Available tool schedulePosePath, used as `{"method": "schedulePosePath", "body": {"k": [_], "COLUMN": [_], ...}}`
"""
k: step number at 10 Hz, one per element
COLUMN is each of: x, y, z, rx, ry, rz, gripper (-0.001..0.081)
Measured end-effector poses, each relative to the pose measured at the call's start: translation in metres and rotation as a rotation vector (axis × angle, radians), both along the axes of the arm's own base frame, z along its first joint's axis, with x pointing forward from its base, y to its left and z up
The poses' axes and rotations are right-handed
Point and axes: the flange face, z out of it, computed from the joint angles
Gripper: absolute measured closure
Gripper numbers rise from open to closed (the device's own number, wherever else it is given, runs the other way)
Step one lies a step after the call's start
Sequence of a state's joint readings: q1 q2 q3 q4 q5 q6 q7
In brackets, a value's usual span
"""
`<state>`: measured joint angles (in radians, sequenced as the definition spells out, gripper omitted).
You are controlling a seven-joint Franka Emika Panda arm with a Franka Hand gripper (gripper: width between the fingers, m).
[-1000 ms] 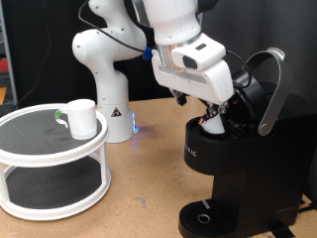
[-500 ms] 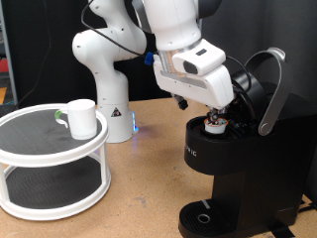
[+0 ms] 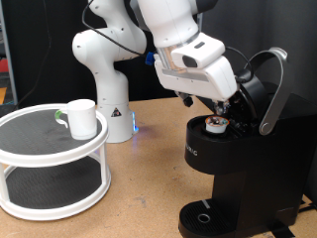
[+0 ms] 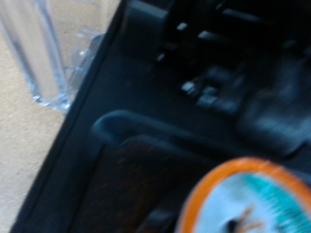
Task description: Make a cup of coffee with the keurig machine
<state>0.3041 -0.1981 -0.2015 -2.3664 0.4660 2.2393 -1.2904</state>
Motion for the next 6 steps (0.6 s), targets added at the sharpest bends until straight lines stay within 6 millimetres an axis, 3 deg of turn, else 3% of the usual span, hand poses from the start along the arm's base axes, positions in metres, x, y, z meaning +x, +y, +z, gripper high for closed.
{"method": "schedulePosePath", "body": {"k": [6], "x": [-0.007], "y": [-0.004], "z": [0.040], "rx": [0.049], "ry": [-0.049], "rz": [0.017], "gripper": [0.0000]}}
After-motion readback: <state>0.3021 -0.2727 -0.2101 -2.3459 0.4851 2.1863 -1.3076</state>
